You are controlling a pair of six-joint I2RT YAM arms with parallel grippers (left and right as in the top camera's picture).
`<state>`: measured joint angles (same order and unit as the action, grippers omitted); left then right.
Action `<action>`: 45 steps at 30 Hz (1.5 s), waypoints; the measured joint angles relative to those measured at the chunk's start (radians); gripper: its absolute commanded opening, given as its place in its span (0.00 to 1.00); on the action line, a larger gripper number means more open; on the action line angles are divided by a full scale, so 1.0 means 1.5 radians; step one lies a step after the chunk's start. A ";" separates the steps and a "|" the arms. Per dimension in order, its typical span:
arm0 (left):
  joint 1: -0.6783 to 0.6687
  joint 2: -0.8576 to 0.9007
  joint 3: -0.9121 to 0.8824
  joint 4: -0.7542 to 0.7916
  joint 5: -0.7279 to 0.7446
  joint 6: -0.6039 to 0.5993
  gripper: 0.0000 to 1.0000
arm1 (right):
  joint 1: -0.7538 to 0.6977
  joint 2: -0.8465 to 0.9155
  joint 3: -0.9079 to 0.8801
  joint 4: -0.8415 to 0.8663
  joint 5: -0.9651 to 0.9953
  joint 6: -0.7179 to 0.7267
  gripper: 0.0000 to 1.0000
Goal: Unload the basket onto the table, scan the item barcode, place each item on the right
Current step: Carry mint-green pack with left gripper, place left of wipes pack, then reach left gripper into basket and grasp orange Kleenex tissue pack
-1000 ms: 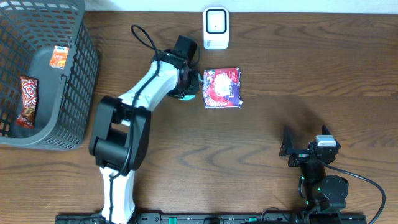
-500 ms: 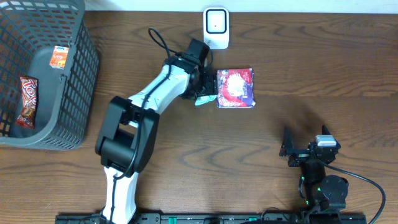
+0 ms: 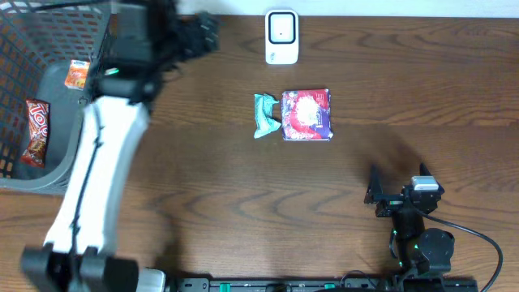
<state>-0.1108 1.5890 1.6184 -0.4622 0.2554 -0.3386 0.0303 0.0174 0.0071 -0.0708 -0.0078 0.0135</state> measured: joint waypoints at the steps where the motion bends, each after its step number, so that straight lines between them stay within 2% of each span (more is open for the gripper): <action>1: 0.021 -0.018 0.000 0.001 -0.016 0.002 0.80 | 0.000 0.000 0.000 0.000 0.000 0.000 0.99; 6: 0.134 -0.061 0.000 0.002 -0.137 0.005 0.80 | 0.000 0.000 0.000 0.000 0.000 0.000 0.99; 10: 0.220 -0.053 0.000 0.002 -0.190 0.005 0.80 | 0.000 0.000 0.000 0.000 0.000 0.000 0.99; 20: 0.367 0.042 0.000 0.028 -0.226 0.002 0.80 | 0.000 0.000 0.000 0.000 0.000 0.000 0.99; 26: 0.389 0.140 0.000 0.027 -0.222 -0.039 0.80 | 0.000 0.000 0.000 0.000 0.000 0.000 0.99; 39: 0.360 0.321 0.000 0.053 -0.188 -0.129 0.80 | 0.000 0.000 0.000 0.000 0.000 0.000 0.99; 45: 0.361 0.374 0.000 0.108 -0.170 -0.163 0.80 | 0.000 0.000 0.000 0.000 0.000 0.000 0.99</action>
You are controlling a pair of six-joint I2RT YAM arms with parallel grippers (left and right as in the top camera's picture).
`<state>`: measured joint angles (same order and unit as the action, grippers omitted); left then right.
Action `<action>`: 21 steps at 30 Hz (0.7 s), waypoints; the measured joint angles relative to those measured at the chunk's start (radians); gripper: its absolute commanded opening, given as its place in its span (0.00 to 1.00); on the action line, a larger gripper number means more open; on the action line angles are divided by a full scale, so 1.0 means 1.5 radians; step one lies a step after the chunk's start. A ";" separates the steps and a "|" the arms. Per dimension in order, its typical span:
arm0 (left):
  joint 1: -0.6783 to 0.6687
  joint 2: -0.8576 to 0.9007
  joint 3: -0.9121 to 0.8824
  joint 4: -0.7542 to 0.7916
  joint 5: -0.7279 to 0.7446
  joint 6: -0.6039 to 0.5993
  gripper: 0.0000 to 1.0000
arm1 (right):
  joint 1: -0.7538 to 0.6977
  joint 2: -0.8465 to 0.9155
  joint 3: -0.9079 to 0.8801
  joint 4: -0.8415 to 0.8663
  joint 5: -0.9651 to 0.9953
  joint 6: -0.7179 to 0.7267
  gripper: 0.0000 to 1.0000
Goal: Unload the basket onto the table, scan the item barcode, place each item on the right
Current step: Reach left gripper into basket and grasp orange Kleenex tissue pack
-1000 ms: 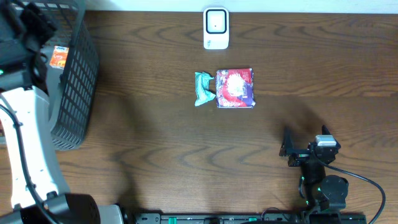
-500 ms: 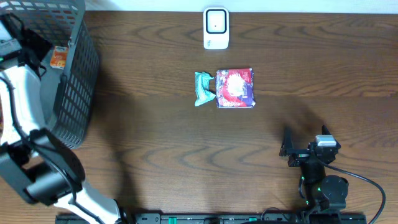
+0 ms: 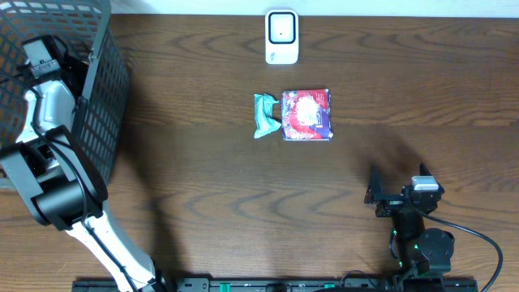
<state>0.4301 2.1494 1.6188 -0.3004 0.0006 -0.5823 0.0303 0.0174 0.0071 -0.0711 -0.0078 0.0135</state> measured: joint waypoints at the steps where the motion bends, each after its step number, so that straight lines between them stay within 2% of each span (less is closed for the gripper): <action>1: 0.000 0.004 0.000 0.012 0.002 0.003 0.79 | 0.000 0.000 0.000 0.000 0.000 0.000 0.99; 4: 0.000 0.011 0.000 0.048 0.006 0.038 0.80 | 0.000 0.000 0.000 0.000 0.000 0.000 0.99; 9: 0.000 0.012 0.000 0.098 0.011 0.165 0.79 | 0.000 0.000 0.000 0.000 0.000 0.000 0.99; 15: 0.000 0.014 0.000 0.104 0.010 0.321 0.80 | 0.000 0.000 0.000 0.000 0.000 0.000 0.99; 21: 0.000 0.053 0.000 0.118 0.000 0.410 0.80 | 0.000 0.000 0.000 0.000 0.000 0.000 0.99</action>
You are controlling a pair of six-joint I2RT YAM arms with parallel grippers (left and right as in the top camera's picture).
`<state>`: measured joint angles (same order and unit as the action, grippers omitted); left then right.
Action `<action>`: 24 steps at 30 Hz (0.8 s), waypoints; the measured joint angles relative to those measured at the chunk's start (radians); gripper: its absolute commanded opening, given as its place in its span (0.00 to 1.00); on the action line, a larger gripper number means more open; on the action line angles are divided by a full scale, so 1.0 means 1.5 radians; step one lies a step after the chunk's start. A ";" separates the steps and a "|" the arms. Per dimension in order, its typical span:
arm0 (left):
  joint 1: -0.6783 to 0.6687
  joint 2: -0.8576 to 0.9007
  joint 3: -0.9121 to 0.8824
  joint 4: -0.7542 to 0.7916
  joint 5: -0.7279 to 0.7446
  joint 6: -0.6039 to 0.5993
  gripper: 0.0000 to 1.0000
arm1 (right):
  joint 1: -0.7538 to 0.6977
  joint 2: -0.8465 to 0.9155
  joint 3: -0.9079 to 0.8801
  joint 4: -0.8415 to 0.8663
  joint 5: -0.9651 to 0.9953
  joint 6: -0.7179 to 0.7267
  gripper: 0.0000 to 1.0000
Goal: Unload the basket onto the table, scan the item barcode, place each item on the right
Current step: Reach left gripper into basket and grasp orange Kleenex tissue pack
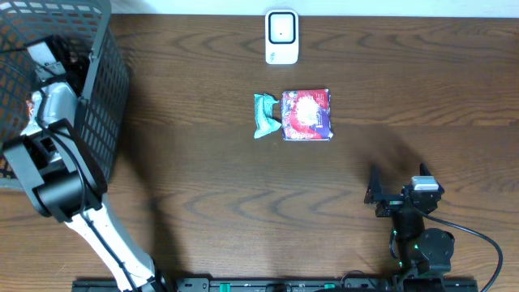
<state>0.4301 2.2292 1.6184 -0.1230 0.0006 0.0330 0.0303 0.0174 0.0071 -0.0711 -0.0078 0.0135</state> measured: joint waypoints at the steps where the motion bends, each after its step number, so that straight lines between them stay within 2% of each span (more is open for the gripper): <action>1: 0.001 0.012 0.000 0.001 0.000 0.009 0.79 | 0.000 0.000 0.000 0.000 0.000 0.000 0.99; 2: 0.002 0.023 0.000 0.010 0.003 0.010 0.73 | 0.000 0.000 0.000 0.000 0.000 0.000 0.99; 5: 0.002 0.031 0.007 0.020 0.000 0.021 0.29 | 0.000 0.000 0.000 0.000 0.000 0.000 0.99; 7: 0.002 0.031 0.008 0.020 -0.002 0.030 0.13 | 0.000 0.000 0.000 0.000 0.000 0.000 0.99; 8: 0.002 0.031 0.008 0.023 -0.005 0.032 0.08 | 0.000 0.000 0.000 0.000 0.000 0.000 0.99; 14: 0.003 0.026 0.010 0.014 -0.007 0.034 0.07 | 0.000 0.000 0.000 0.000 0.000 0.000 0.99; 18: 0.002 0.004 0.008 -0.031 -0.006 0.030 0.07 | 0.000 0.000 0.000 0.000 0.000 0.000 0.99; 24: 0.002 -0.130 0.001 -0.113 -0.005 0.028 0.07 | 0.000 0.000 0.000 0.000 0.000 0.000 0.99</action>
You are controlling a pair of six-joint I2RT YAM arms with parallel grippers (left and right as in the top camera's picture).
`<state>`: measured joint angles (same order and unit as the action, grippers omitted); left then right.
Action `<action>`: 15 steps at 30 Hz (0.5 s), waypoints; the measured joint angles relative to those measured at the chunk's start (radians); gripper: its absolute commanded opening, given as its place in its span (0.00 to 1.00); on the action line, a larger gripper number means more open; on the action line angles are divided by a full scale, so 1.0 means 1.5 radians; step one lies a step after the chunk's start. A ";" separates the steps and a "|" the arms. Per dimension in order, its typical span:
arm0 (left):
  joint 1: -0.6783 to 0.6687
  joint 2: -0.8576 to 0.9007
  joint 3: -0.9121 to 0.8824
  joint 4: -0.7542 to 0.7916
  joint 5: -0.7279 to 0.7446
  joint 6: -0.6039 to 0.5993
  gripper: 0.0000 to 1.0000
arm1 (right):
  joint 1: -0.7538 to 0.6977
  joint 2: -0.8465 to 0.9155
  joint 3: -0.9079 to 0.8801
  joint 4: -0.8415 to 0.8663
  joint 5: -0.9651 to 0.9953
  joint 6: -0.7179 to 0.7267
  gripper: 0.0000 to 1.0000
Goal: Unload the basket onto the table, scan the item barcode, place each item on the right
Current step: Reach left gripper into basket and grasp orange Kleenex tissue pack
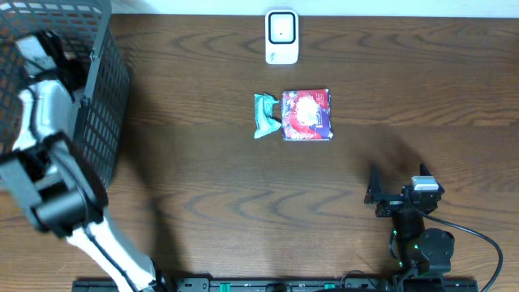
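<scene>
A white barcode scanner (281, 36) stands at the table's far edge, in the middle. In front of it lie a teal packet (265, 115) and, touching it, a red and purple packet (307, 115). My left arm (49, 122) reaches into the grey mesh basket (101, 89) at the far left. Its wrist (42, 50) is blurred, and its fingers are hidden below it. My right gripper (375, 182) rests near the front right, far from both packets, and its jaw state is unclear.
The basket's tall mesh wall stands at the left, between the left arm and the packets. Cables and the right arm's base (422, 247) sit at the front edge. What is inside the basket is hidden by the arm.
The left wrist has shifted slightly up and to the left inside the basket and is now blurred. The packets, the scanner and the right arm have not moved.
At first the left arm stretched over the table beside the basket, and an orange and a red packet showed inside. Then the arm was down inside the basket, covering them, and it has stayed there with small shifts. The two table packets stayed put.
</scene>
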<state>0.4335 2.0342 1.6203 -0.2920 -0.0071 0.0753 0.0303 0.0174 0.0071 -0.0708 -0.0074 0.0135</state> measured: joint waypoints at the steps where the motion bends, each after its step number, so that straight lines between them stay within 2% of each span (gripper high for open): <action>1: 0.000 -0.035 0.000 -0.013 0.001 0.000 0.07 | 0.000 0.000 0.000 0.000 0.000 0.000 0.99; 5: 0.000 -0.188 0.001 -0.050 0.000 -0.008 0.07 | 0.000 0.000 0.000 0.000 0.000 0.000 0.99; 8: 0.000 -0.286 0.002 -0.092 0.001 -0.045 0.08 | 0.000 0.000 0.000 0.000 0.000 0.000 0.99; 11: 0.000 -0.362 0.003 -0.162 0.014 -0.124 0.08 | 0.000 0.000 0.000 0.000 0.000 0.000 0.99; 15: -0.007 -0.424 0.003 -0.249 0.102 -0.239 0.07 | 0.000 0.000 0.000 0.000 0.000 0.000 0.99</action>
<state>0.4232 1.3979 1.6241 -0.6662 0.1455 -0.2832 0.0303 0.0177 0.0071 -0.0711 -0.0078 0.0135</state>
